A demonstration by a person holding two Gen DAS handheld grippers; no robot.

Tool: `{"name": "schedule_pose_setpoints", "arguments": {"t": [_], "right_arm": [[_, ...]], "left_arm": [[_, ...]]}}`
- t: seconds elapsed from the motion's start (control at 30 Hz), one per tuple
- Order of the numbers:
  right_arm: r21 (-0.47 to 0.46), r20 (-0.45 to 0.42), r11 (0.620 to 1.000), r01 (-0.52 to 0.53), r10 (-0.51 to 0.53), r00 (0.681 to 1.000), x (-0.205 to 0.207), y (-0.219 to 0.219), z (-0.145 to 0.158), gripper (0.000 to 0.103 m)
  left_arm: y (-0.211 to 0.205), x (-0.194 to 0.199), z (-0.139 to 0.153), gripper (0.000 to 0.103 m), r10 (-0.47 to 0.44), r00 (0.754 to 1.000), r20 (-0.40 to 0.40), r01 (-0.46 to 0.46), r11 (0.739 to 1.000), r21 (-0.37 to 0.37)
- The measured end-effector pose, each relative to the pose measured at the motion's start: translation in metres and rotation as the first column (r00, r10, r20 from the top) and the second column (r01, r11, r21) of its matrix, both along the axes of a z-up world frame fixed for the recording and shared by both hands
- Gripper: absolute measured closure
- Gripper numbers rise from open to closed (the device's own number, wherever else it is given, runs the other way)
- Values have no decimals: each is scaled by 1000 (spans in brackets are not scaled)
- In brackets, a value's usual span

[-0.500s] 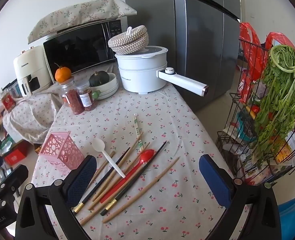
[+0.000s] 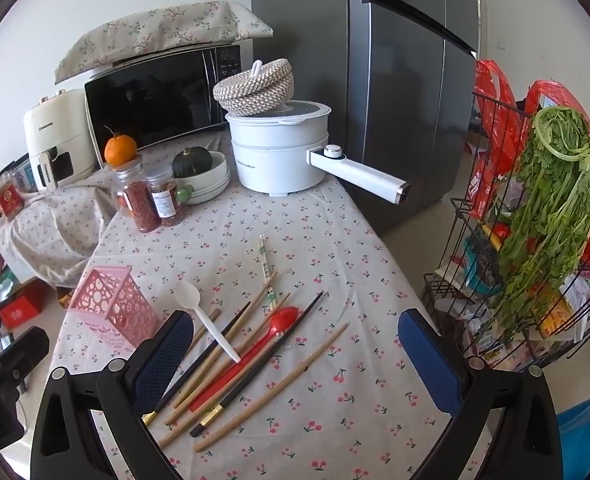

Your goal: Organize utensils

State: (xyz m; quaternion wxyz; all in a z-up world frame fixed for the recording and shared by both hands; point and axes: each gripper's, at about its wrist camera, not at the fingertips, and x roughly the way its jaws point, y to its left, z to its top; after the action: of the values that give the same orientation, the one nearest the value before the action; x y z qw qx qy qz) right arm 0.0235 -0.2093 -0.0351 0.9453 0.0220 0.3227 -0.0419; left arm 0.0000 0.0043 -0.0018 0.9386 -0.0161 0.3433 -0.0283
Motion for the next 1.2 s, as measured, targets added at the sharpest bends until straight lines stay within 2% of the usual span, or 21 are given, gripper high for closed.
{"name": "schedule_pose_setpoints", "arguments": {"t": [1.2], "right_arm": [[-4,-20,1000,0,0,1000,2,4,-4,0]], "left_arm": [[2,0,-2,1,-3,1000,5,3,1000,-2]]}}
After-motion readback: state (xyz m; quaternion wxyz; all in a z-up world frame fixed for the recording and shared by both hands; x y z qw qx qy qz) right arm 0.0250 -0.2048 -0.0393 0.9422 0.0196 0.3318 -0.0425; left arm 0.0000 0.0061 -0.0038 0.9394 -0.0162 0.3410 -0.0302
